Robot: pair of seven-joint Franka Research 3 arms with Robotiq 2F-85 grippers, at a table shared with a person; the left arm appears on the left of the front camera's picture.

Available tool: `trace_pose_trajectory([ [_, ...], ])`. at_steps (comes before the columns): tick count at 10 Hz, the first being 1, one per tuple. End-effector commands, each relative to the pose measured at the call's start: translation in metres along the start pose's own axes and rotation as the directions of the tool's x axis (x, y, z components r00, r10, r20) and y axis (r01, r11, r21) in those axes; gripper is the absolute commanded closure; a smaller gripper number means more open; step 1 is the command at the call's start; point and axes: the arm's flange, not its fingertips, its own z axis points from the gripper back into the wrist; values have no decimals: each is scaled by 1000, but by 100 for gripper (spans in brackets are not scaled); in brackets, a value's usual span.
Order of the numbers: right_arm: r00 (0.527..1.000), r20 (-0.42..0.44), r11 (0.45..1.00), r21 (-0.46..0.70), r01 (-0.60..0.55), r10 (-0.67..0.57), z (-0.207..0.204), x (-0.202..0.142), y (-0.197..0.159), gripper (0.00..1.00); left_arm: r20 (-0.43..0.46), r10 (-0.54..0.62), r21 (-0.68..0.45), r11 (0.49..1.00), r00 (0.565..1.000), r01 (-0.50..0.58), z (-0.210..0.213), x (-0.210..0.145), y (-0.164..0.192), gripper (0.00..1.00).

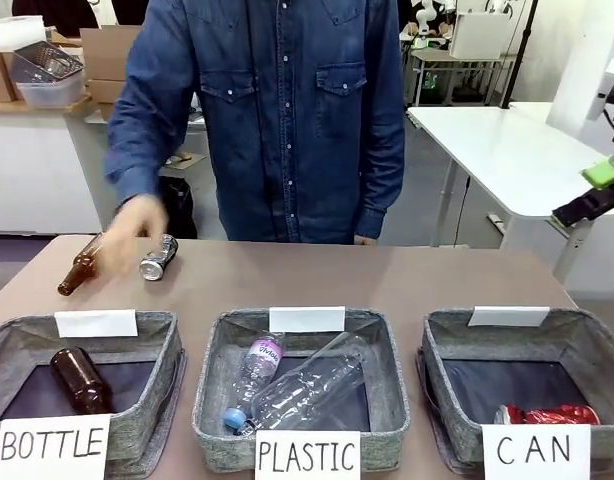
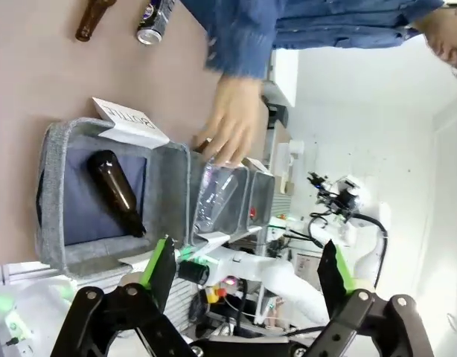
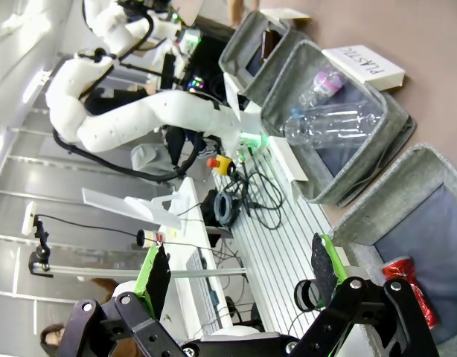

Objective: Sort the can waste into the basket.
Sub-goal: Pick up the can waste from the table and place it in the right Fabric basket.

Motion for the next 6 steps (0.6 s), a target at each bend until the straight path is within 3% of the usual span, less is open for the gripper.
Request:
trace_pose_trajectory([
  [1, 1000, -8, 1000, 0, -17, 17, 2, -2, 1, 0, -5, -40, 169, 985, 999, 41, -55, 12, -15, 0],
  [2, 1000, -8, 1000, 0, -17, 17, 2, -2, 1, 0, -38, -68, 285, 955, 997, 76, -91, 29, -20, 0],
  [3, 1000, -8, 1000, 0, -17, 17, 2, -2, 1, 0, -130, -107, 375, 915, 986, 149, -130, 46, -23, 0],
  [4, 1000, -8, 1000, 0, -17, 17, 2, -2, 1, 0, -151, -156, 491, 845, 976, 211, -168, 60, -23, 0],
  [5, 1000, -8, 1000, 0, -17, 17, 2, -2, 1, 0, -147, -234, 612, 742, 961, 274, -209, 73, -22, 0],
  [6, 1000, -8, 1000, 0, -17, 17, 2, -2, 1, 0, -190, -276, 640, 693, 942, 332, -248, 82, -19, 0],
])
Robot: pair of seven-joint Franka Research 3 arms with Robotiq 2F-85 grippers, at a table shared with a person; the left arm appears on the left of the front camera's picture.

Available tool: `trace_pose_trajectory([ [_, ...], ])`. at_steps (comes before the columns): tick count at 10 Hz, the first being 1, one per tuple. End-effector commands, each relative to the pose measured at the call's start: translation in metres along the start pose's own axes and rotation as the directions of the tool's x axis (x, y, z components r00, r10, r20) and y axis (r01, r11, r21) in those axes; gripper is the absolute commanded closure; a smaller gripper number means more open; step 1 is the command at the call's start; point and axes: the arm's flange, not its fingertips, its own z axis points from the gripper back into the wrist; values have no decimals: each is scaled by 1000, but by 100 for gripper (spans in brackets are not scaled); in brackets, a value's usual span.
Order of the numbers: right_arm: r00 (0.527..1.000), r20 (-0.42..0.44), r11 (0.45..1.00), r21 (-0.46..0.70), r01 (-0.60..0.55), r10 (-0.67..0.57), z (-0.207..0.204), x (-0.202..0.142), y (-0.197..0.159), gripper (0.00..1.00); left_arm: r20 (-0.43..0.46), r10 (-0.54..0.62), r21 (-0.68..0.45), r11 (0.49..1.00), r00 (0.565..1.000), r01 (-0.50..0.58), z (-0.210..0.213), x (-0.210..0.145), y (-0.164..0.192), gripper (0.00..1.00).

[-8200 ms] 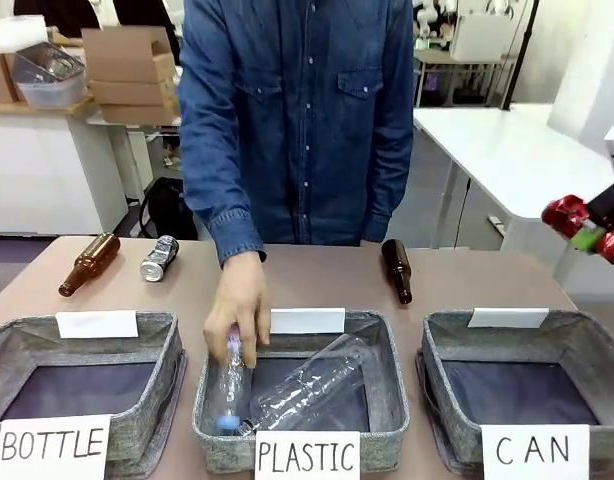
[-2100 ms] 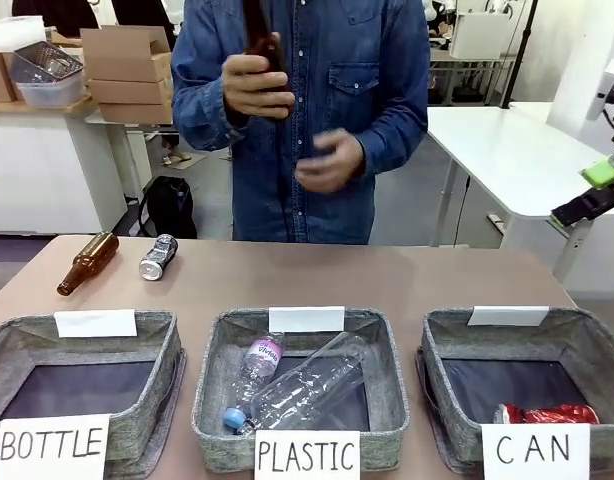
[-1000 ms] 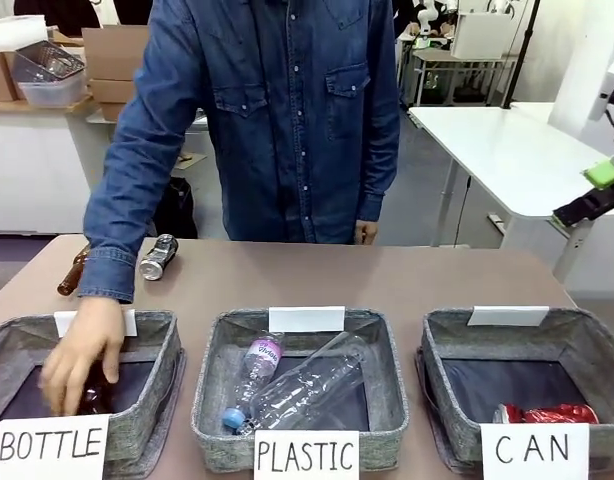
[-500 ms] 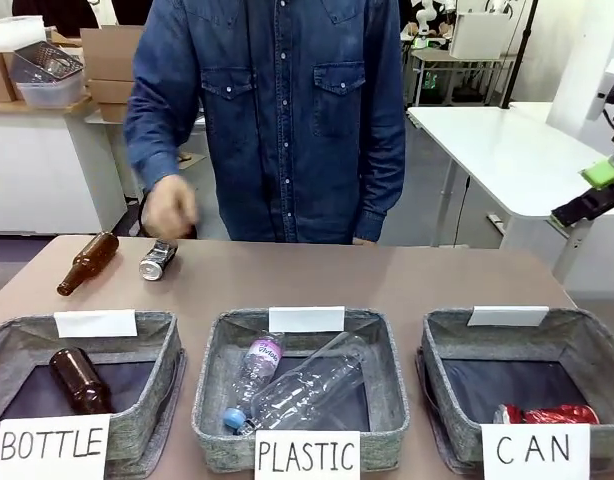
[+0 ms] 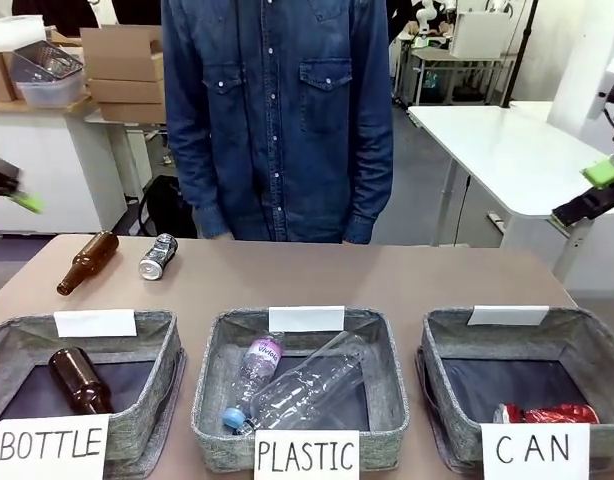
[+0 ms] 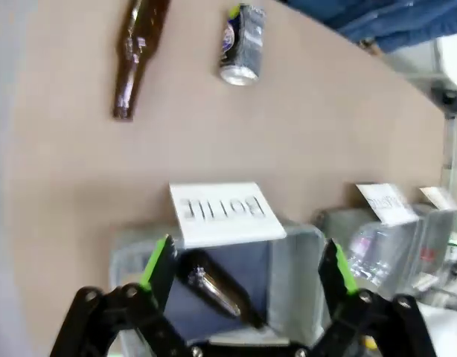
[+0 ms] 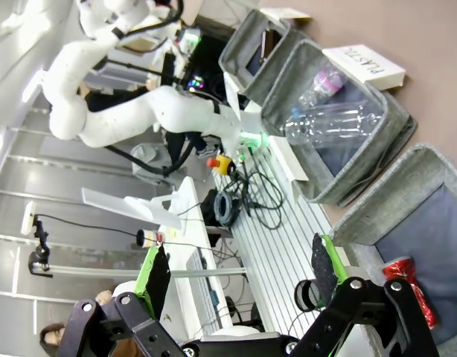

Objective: Sort the can waste into the basket.
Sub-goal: Pick up the can waste from the table and place it in the right Fabric basket.

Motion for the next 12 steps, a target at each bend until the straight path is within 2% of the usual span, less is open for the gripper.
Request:
trace_pose_trajectory([
  [1, 1000, -7, 1000, 0, -17, 17, 2, -2, 1, 0, 47, -79, 201, 977, 996, 68, -57, 24, -6, 0],
  [2, 1000, -7, 1000, 0, -17, 17, 2, -2, 1, 0, 70, -153, 227, 965, 986, 134, -86, 36, -20, 0],
  [4, 1000, -7, 1000, 0, -17, 17, 2, -2, 1, 0, 143, -235, 289, 939, 961, 187, -137, 63, -41, 0],
  [5, 1000, -7, 1000, 0, -17, 17, 2, -2, 1, 0, 145, -269, 273, 936, 952, 222, -159, 71, -47, 0],
  [9, 1000, -7, 1000, 0, -17, 17, 2, -2, 1, 0, -30, -361, 258, 898, 932, 356, -233, 106, -59, 0],
  [12, 1000, -7, 1000, 0, -17, 17, 2, -2, 1, 0, -194, -330, 219, 903, 924, 369, -282, 126, -44, 0],
])
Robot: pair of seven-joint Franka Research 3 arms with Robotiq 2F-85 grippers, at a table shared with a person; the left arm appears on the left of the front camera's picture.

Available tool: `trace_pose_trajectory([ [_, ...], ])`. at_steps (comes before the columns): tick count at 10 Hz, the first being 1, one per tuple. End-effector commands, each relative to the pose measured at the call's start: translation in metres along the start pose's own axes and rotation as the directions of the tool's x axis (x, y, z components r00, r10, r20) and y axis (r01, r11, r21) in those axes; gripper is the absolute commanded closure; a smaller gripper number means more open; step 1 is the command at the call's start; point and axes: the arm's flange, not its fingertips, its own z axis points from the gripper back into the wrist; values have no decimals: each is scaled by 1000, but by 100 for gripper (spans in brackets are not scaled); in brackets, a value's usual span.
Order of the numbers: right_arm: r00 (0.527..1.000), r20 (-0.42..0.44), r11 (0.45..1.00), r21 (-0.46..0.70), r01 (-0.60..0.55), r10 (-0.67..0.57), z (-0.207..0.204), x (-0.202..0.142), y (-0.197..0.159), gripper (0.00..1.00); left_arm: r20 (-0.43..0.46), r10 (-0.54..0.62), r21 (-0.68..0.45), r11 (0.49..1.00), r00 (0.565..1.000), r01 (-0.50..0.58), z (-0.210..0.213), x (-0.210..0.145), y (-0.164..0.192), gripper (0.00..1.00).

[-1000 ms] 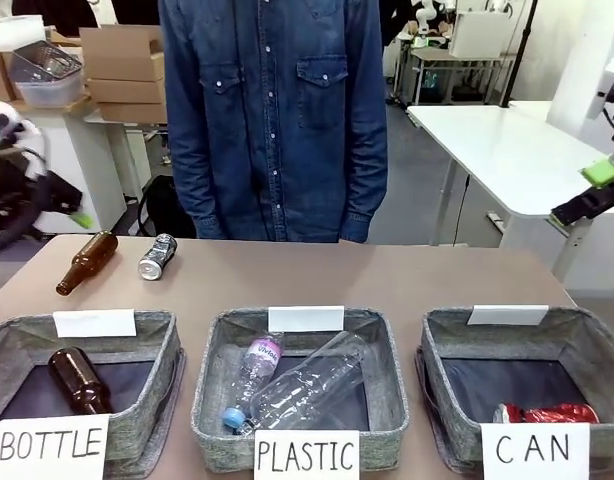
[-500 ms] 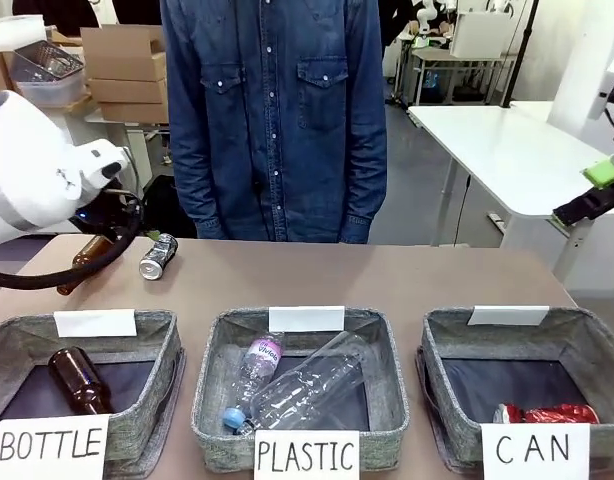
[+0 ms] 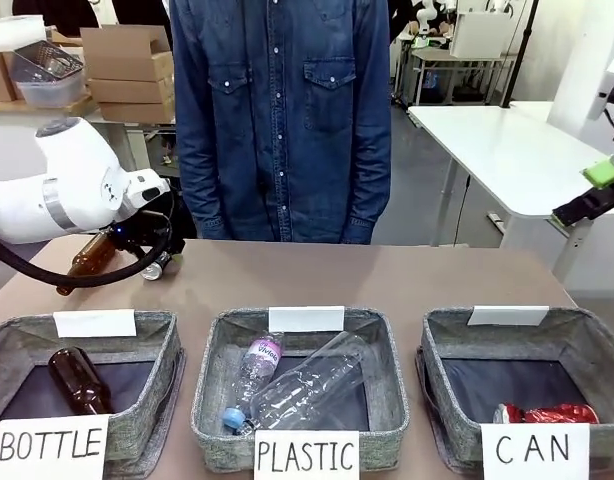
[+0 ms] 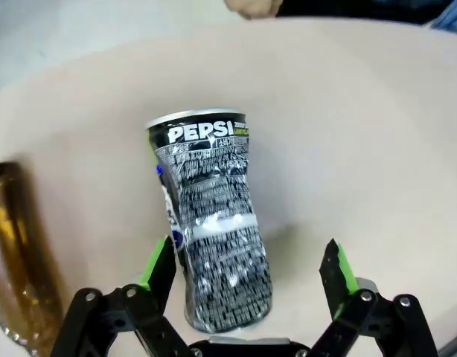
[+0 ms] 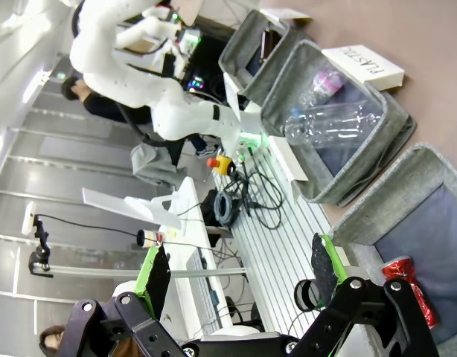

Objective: Sort the can waste into the basket.
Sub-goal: Pick up the can waste from the table and place it in the right Fabric basket.

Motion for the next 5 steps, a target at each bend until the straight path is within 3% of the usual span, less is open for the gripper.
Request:
trace_pose_trajectory([
  [1, 1000, -7, 1000, 0, -18, 18, 2, -1, 1, 0, -79, -4, -5, 1000, 997, 4, -7, 17, 4, 0],
  [2, 1000, -7, 1000, 0, -18, 18, 2, -1, 1, 0, -98, 9, -6, 1000, 995, -9, -7, 22, 5, 0],
  [3, 1000, -7, 1000, 0, -18, 18, 2, -1, 1, 0, -110, 16, -7, 1000, 994, -17, -4, 24, 7, 60],
  [4, 1000, -7, 1000, 0, -18, 18, 2, -1, 1, 0, -116, 18, -8, 1000, 993, -19, -2, 25, 9, 60],
  [5, 1000, -7, 1000, 0, -18, 18, 2, -1, 1, 0, -119, 22, -1, 1000, 993, -22, -1, 25, 12, 100],
])
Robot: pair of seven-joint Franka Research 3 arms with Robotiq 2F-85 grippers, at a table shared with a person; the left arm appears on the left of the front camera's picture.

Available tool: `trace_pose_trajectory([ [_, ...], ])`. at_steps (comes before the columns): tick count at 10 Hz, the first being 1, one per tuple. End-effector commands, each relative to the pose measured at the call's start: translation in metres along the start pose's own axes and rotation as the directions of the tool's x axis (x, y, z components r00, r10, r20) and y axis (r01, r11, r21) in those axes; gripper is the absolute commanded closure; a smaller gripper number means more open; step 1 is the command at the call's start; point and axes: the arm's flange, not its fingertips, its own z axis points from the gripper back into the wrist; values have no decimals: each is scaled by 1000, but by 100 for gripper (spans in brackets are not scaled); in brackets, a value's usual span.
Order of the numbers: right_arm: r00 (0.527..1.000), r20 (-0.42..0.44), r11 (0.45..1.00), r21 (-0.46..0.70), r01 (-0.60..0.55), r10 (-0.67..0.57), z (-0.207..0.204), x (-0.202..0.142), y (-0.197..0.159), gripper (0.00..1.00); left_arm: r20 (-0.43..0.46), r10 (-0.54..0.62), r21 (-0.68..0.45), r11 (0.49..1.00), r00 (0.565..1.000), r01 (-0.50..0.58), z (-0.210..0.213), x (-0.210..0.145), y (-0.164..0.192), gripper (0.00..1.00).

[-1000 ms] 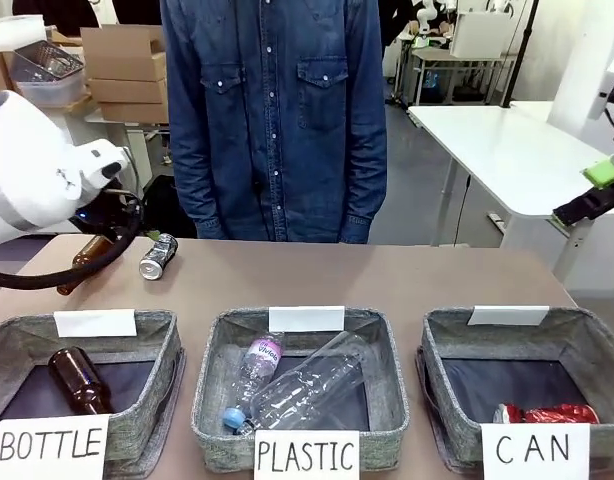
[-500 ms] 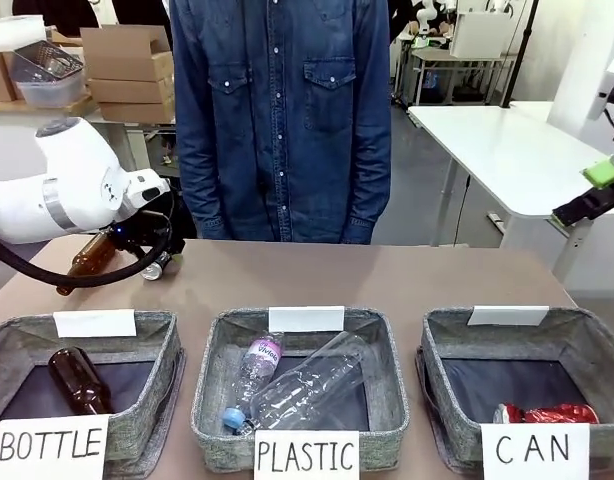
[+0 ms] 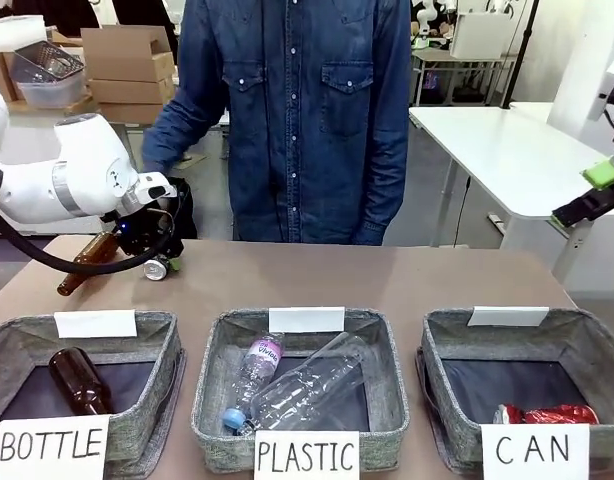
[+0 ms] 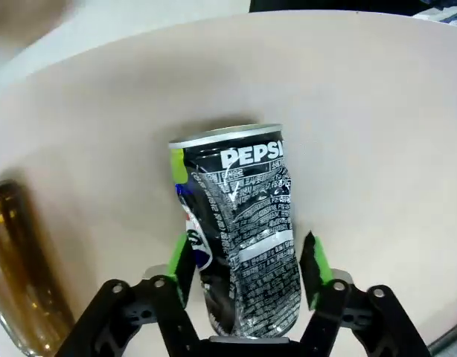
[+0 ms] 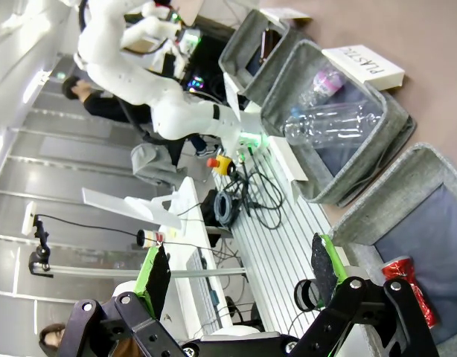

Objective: Sort the can waste into the basket.
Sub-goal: Pick up the can waste from the table and place it in the right Fabric basket.

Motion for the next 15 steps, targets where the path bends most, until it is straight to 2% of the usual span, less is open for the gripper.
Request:
trace_pose_trajectory([
  [1, 1000, -7, 1000, 0, -18, 18, 2, -1, 1, 0, -23, 14, 21, 1000, 1000, -14, 2, 0, 3, 65],
  [2, 1000, -7, 1000, 0, -18, 18, 2, -1, 1, 0, -25, 13, 25, 1000, 1000, -12, 0, -3, 4, 100],
  [4, 1000, -7, 1000, 0, -18, 18, 2, -1, 1, 0, -22, -3, 22, 1000, 1000, 4, 4, -9, -3, 100],
  [7, 1000, -7, 1000, 0, -18, 18, 2, -1, 1, 0, -4, -76, -39, 996, 997, 76, 23, -22, -34, 100],
  [8, 1000, -7, 1000, 0, -18, 18, 2, -1, 1, 0, -39, -126, -85, 989, 991, 122, 36, -31, -46, 100],
  [9, 1000, -7, 1000, 0, -18, 18, 2, -1, 1, 0, -113, -217, -154, 968, 970, 199, 59, -47, -57, 100],
  [10, 1000, -7, 1000, 0, -18, 18, 2, -1, 1, 0, -191, -361, -288, 910, 913, 300, 96, -71, -63, 100],
  [11, 1000, -7, 1000, 0, -18, 18, 2, -1, 1, 0, -206, -538, -441, 797, 818, 413, 140, -99, -60, 100],
  [12, 1000, -7, 1000, 0, -18, 18, 2, -1, 1, 0, -159, -715, -623, 608, 681, 492, 182, -131, -55, 100],
  [13, 1000, -7, 1000, 0, -18, 18, 2, -1, 1, 0, 26, -858, -765, 314, 514, 562, 223, -172, -52, 100],
  [14, 1000, -7, 1000, 0, -18, 18, 2, -1, 1, 0, 177, -936, -824, 28, 304, 566, 244, -214, -47, 100],
  [15, 1000, -7, 1000, 0, -18, 18, 2, -1, 1, 0, 267, -954, -809, -148, 132, 569, 258, -250, -39, 100],
])
